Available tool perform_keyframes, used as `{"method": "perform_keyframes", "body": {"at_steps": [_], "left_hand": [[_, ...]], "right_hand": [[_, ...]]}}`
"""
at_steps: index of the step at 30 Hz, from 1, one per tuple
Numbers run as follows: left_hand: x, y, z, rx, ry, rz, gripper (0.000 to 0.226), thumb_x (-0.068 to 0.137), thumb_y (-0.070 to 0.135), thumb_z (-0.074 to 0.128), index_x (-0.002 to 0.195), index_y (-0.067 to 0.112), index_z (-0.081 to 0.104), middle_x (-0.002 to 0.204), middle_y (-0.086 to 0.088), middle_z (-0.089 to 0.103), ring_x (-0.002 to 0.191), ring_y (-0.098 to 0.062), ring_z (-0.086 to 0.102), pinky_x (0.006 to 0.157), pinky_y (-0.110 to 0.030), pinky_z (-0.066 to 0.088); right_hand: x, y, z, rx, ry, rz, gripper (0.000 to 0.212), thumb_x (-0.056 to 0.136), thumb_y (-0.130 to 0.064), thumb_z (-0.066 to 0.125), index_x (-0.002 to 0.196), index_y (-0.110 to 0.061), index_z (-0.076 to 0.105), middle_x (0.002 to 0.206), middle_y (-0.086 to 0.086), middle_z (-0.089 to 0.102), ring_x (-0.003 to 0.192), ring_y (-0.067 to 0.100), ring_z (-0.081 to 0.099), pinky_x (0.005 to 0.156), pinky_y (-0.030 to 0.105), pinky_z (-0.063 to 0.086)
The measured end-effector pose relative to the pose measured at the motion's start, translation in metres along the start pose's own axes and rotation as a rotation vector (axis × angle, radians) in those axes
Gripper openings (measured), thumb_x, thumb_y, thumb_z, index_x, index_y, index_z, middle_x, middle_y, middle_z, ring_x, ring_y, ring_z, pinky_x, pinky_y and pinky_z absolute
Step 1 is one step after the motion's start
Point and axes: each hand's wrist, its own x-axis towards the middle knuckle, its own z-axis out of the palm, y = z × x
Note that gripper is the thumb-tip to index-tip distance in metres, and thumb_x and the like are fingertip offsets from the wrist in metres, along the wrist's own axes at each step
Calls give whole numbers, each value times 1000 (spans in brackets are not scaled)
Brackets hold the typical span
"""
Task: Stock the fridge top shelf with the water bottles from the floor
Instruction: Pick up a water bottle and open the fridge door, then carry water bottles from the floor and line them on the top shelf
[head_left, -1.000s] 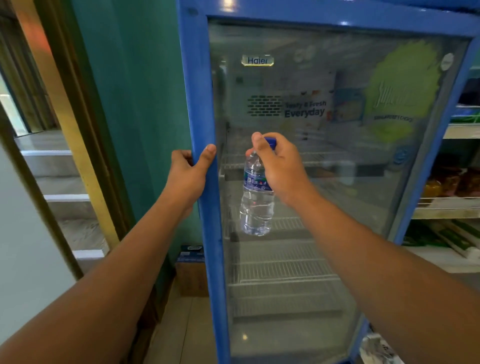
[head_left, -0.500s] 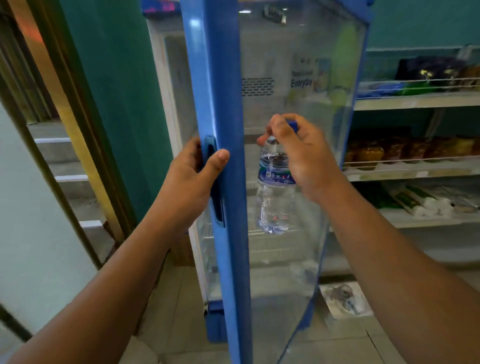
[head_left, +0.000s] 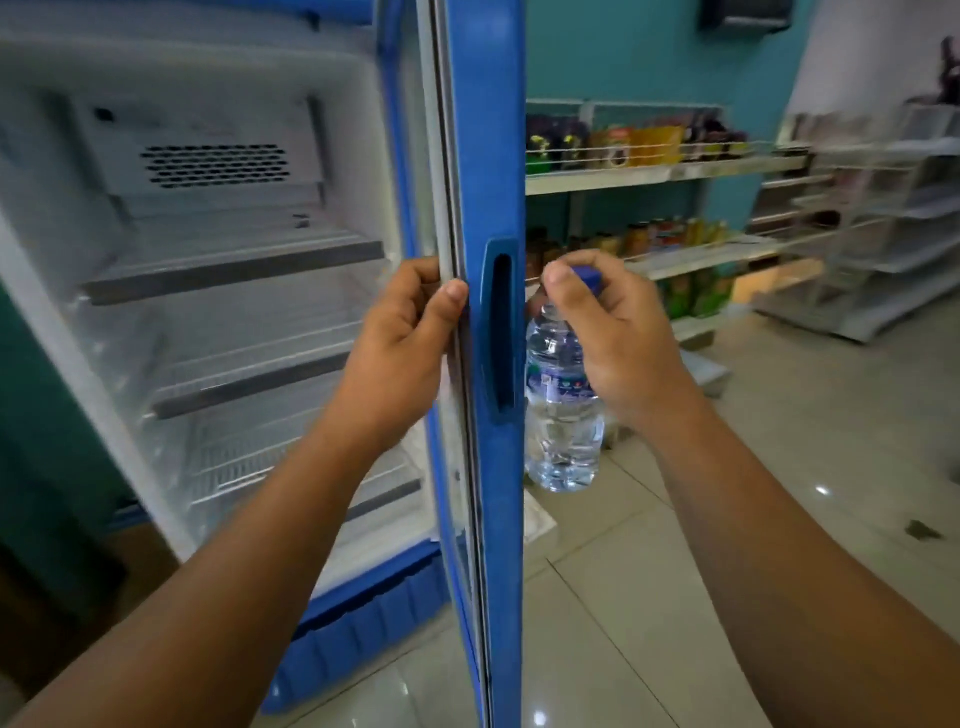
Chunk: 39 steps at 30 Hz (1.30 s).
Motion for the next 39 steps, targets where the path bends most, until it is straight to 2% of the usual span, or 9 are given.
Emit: {"method": "perform_keyframes", "body": {"at_steps": [3, 4, 7, 12, 20, 27, 31, 34, 39], "left_hand": [[10, 0, 26, -12, -30, 31, 6, 96, 21, 47, 93, 23, 52, 86, -9, 60, 80, -19, 60, 77, -41, 53], [14, -2, 34, 8, -34, 34, 4, 94, 22, 50, 91, 22, 51, 85, -14, 60, 79, -20, 59, 77, -44, 53], [25, -5, 52, 6, -60, 6, 10, 91, 26, 55, 90, 16, 53, 85, -22, 56, 75, -23, 53, 73, -49, 51], [38, -16, 39, -160, -200, -118, 4, 90, 23, 58, 88, 20, 57, 79, 0, 60, 73, -12, 56, 71, -28, 49], [33, -110, -104, 133, 20, -313, 4, 91, 31, 55, 88, 32, 58, 96, -1, 65, 89, -17, 60, 79, -33, 47], [53, -178, -255, 397, 213, -399, 4, 90, 28, 57, 89, 31, 59, 94, -3, 62, 81, -16, 59, 74, -33, 47], [83, -205, -335, 554, 235, -430, 19, 91, 31, 54, 106, 19, 59, 98, -4, 64, 84, -18, 60, 68, -27, 48], [106, -220, -381, 661, 227, -436, 27, 91, 32, 54, 114, 18, 55, 106, -4, 63, 92, -19, 62, 74, -29, 50], [146, -235, -428, 775, 152, -372, 32, 91, 31, 54, 120, 18, 53, 111, 3, 59, 100, -15, 58, 87, -29, 47]], "right_hand": [[-19, -1, -25, -32, 32, -15, 20, 85, -43, 53, 84, -24, 60, 72, -7, 66, 76, 28, 63, 81, 45, 52], [-26, -1, -30, -27, 33, -11, 20, 84, -43, 54, 84, -24, 60, 72, -6, 67, 77, 29, 64, 83, 47, 51], [-43, 3, -33, 34, 21, 21, 21, 83, -40, 55, 84, -21, 62, 71, -5, 69, 76, 21, 65, 84, 44, 52], [-54, 14, -4, 140, -71, 84, 21, 82, -37, 57, 84, -17, 62, 71, -2, 68, 76, 19, 65, 78, 33, 53], [-21, 57, 108, 266, -213, 134, 16, 83, -33, 59, 83, -17, 63, 71, -5, 69, 74, 13, 65, 75, 24, 52], [62, 105, 257, 318, -258, 181, 10, 85, -33, 62, 82, -25, 65, 80, 4, 72, 79, 19, 68, 80, 37, 55], [132, 124, 337, 346, -241, 178, 17, 79, -43, 64, 77, -26, 65, 82, 10, 71, 73, 15, 65, 74, 34, 55], [189, 129, 387, 350, -282, 159, 17, 85, -34, 65, 79, -17, 64, 78, 8, 68, 69, 14, 62, 70, 31, 53], [278, 125, 447, 303, -322, 63, 24, 90, -39, 58, 78, -19, 64, 84, 10, 69, 76, 22, 65, 84, 44, 55]]}}
